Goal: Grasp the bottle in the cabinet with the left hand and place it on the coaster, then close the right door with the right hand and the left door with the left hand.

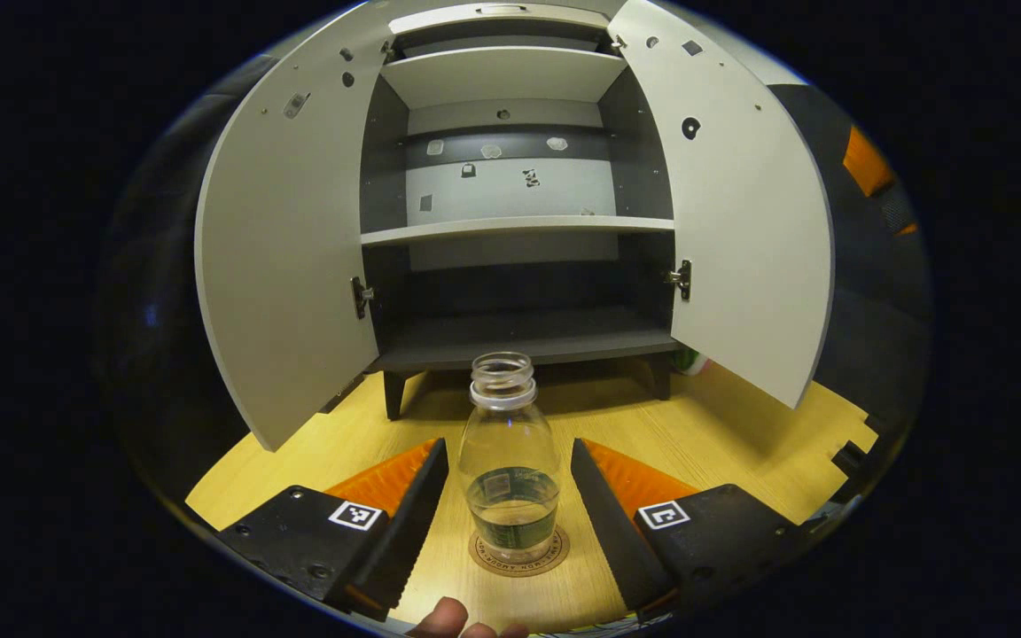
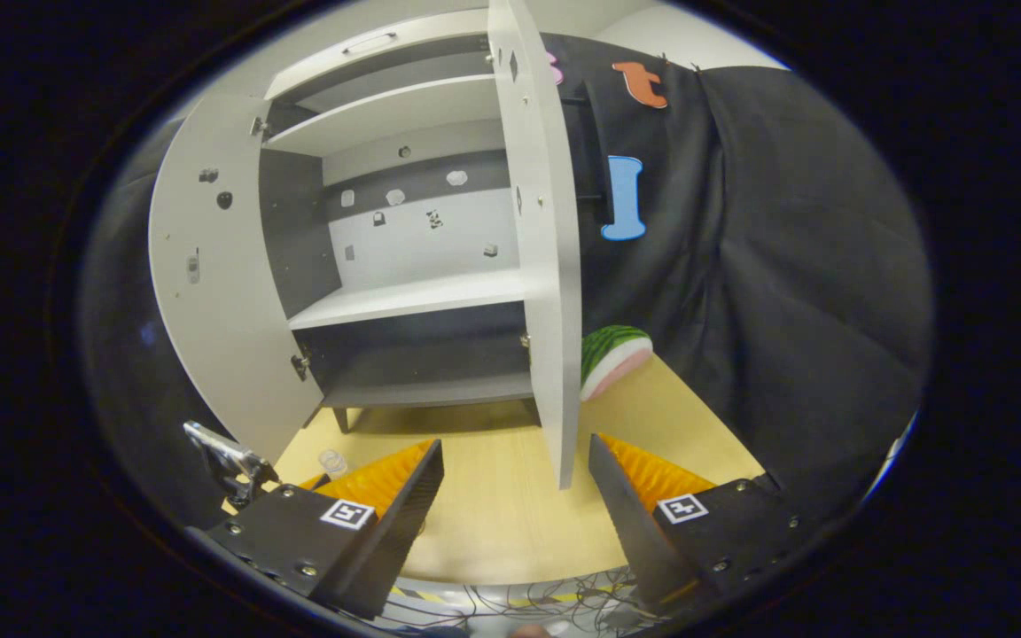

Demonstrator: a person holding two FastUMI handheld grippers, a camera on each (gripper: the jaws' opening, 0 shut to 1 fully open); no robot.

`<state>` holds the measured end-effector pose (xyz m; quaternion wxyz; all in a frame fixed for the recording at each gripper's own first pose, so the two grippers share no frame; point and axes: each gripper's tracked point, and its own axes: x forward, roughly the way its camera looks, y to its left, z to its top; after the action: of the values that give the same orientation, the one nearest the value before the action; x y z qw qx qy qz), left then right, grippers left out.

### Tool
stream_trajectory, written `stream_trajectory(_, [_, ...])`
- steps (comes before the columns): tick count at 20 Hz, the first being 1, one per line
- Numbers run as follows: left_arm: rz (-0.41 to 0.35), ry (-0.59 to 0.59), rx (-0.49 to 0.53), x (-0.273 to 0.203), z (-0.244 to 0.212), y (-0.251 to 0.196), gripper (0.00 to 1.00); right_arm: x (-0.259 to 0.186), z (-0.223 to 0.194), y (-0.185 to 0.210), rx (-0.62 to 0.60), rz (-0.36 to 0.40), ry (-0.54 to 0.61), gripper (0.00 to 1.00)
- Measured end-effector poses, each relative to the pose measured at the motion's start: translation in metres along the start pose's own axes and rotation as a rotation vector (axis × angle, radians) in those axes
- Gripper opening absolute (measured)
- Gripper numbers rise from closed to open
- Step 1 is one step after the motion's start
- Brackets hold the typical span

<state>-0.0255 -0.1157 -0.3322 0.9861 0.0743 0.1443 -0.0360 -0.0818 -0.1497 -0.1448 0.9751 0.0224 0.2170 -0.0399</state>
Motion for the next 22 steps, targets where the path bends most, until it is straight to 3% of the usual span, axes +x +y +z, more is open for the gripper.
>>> stream_trajectory(5, [0.002, -0.046, 0.018, -0.012, 0.032, -0.001, 0.90, -0.001, 0.030, -0.015, 0.012, -0.007, -0.073, 1.00])
stream_trajectory(11, [0.005, -0.145, 0.013, -0.032, 0.113, 0.006, 0.90, -0.006, 0.108, -0.057, 0.015, -0.039, -0.221, 1.00])
stream_trajectory(12, [0.009, -0.158, 0.010, -0.035, 0.126, 0.009, 0.90, -0.005, 0.120, -0.063, 0.016, -0.042, -0.242, 0.96])
stream_trajectory(18, [0.044, -0.205, -0.024, -0.052, 0.176, 0.031, 0.90, 0.016, 0.162, -0.084, 0.010, -0.008, -0.291, 1.00])
stream_trajectory(19, [0.050, -0.212, -0.033, -0.055, 0.180, 0.036, 0.90, 0.023, 0.166, -0.083, 0.013, 0.003, -0.292, 0.96])
stream_trajectory(22, [0.072, -0.202, -0.036, -0.060, 0.181, 0.052, 0.90, 0.035, 0.173, -0.081, 0.010, 0.029, -0.292, 1.00])
